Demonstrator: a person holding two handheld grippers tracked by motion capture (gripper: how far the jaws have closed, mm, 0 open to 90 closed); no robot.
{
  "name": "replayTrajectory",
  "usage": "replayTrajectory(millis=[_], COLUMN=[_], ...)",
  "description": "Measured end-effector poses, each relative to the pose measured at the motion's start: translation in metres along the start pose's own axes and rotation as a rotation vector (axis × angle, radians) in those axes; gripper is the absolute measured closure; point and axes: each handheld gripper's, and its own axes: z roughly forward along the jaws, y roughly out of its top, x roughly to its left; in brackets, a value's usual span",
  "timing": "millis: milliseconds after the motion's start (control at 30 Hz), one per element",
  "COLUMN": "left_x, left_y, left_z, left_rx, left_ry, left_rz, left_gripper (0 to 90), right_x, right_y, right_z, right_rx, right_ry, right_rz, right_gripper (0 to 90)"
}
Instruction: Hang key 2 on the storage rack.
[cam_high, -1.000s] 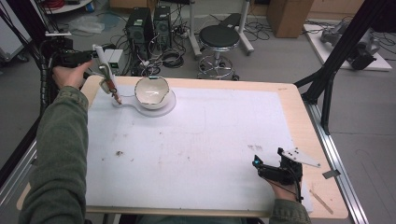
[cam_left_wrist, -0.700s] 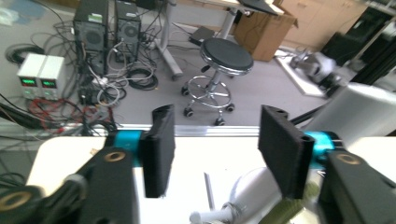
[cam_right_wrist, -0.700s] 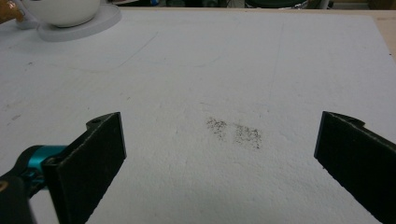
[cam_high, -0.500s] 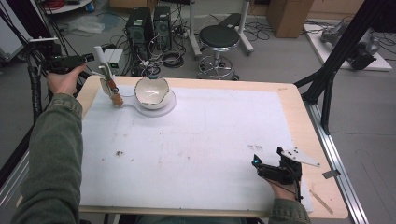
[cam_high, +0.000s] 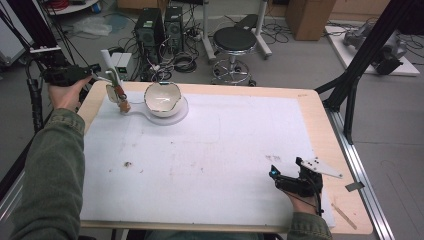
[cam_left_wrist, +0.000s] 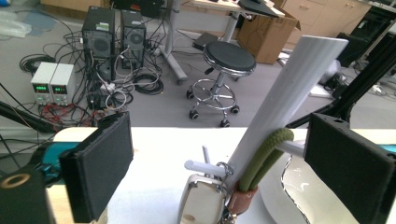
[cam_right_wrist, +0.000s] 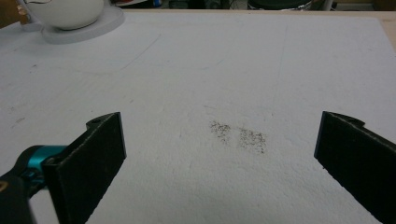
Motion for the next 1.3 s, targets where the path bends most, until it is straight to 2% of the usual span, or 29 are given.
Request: replayTrajectory(millis=[167,433,600,1000,1300], left_x=[-0.003,-0.006,-0.008,-0.020,-0.026], left_y=[-0.003,-0.016,-0.026,-0.054,-0.066], left_z=[-0.007,-0.017,-0.023,-0.030,-0.040], left_rx=[-0.005,-0.012,-0.018,-0.004,-0.018], left_ry=[-0.009,-0.026,-0.030,-0.023,-0.021], left_rz=[0.002,-0.004,-0.024,0.008,0.019], left_gripper=[6.1,5.5,5.5,5.5,5.5], right_x=[0.000,0.001,0.001,0.000,0.000], right_y=[0.000,0.001,0.001,0.001,0.001], right_z=[0.000,0.001,0.001,-0.001,-0.002], right_rx=[0.000,0.001,-0.002,-0.005,-0.012], right_ry=[0.004,0.006,0.009,0.010,0.010], right_rz=[0.005,-0.005,-0.003,0.001,0.005], right_gripper=[0.9,0.9,0.9,0.9,0.9])
